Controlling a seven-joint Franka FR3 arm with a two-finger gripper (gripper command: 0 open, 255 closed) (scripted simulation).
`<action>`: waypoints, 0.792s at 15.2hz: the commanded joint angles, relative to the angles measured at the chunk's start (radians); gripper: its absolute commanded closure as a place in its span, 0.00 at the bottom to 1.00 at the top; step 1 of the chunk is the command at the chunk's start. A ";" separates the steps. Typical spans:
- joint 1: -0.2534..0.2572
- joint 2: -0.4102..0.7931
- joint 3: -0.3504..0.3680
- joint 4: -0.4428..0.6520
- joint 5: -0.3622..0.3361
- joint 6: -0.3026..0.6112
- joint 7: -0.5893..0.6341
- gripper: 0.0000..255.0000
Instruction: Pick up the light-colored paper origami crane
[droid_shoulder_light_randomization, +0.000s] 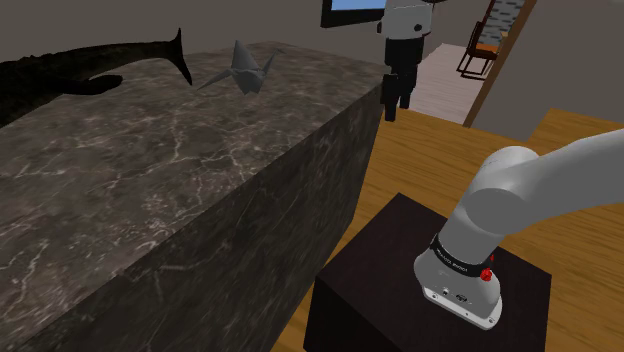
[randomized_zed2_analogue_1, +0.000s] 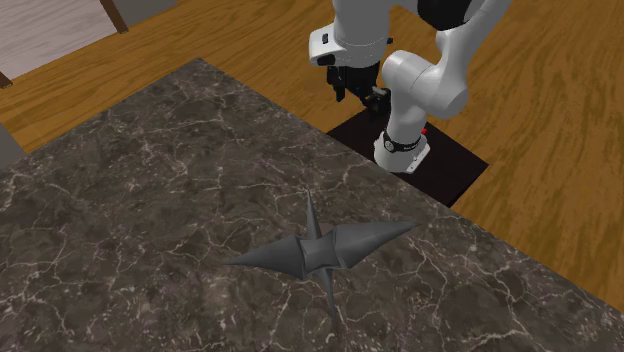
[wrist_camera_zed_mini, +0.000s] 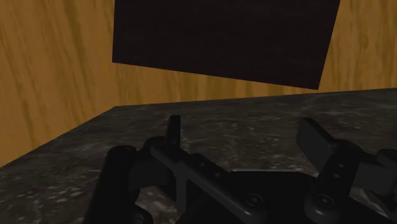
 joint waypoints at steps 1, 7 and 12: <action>0.000 0.000 0.000 0.000 0.000 0.000 0.000 0.00; -0.007 0.158 0.113 0.156 0.108 0.009 0.226 0.00; -0.021 0.311 0.193 0.319 0.161 0.013 0.413 0.00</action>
